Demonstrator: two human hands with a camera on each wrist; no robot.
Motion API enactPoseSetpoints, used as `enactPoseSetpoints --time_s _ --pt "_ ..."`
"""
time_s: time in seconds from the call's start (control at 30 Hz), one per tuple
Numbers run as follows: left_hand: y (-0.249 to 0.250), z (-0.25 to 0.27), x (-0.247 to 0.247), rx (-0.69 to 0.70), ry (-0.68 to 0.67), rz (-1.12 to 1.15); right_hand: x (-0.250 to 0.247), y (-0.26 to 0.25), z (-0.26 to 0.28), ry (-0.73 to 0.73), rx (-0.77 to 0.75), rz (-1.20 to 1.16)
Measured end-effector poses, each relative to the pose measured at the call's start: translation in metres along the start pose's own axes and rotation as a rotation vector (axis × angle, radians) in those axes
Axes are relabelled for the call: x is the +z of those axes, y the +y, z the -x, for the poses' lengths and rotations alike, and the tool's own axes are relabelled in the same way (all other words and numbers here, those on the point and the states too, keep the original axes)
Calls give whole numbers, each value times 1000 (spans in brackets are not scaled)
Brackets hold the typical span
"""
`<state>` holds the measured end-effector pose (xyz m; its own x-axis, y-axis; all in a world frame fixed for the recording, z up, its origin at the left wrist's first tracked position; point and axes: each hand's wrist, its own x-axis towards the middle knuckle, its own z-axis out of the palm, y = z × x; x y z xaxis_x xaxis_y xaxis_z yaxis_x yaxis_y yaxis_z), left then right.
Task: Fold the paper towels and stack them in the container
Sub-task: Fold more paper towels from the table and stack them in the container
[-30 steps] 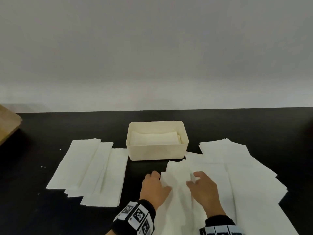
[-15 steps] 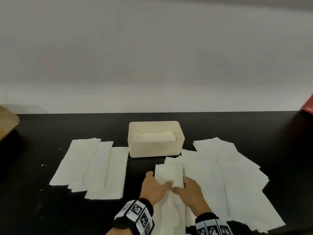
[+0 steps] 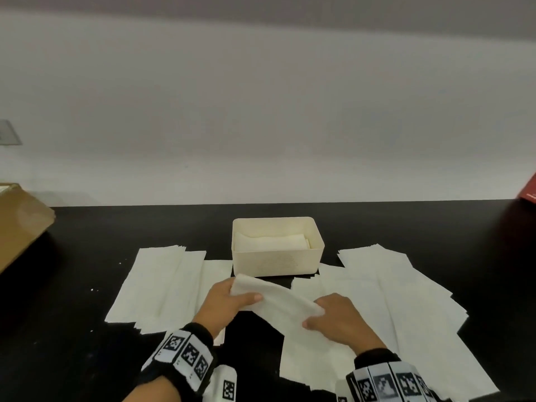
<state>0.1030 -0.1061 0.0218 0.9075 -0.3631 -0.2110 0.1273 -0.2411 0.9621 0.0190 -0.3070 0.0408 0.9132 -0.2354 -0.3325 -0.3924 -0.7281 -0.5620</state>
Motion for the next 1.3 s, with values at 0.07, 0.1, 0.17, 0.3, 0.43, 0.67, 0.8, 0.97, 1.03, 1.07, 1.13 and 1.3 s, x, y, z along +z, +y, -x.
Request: enactPoseSetpoints --time_s 0.07,0.1,0.17,0.3,0.43,0.67,0.8,0.97,1.03,1.07,1.13,1.3 --pt "-8 1 -7 -23 34 61 -5 3 -1 125 6 -101" --pt "-12 1 -10 -31 41 29 -6 5 -3 180 31 -192" --pt "-20 2 -12 -55 45 -40 -4 8 -6 259 64 -369" --pt "-31 -1 -8 -109 29 -136 14 13 -12 227 123 -516" --pt "-32 -2 0 -121 27 -133 30 19 -16 206 195 -603" --pt "-31 -8 -3 -146 45 -199 29 29 -20 191 149 -588" --pt "-36 -13 -2 -227 92 -282 28 27 -24 209 148 -495" --pt "1 -26 -5 -46 169 -219 -1 5 -37 407 32 -459" --pt "23 -37 -6 38 210 -246 -15 -7 -46 483 -10 -490" --pt "33 -45 -7 68 237 -254 -22 -14 -52 517 -28 -513" --pt "48 -63 -8 93 295 -262 -32 -26 -64 568 -49 -564" --pt "67 -97 -4 65 400 -289 -43 -50 -96 628 -61 -640"
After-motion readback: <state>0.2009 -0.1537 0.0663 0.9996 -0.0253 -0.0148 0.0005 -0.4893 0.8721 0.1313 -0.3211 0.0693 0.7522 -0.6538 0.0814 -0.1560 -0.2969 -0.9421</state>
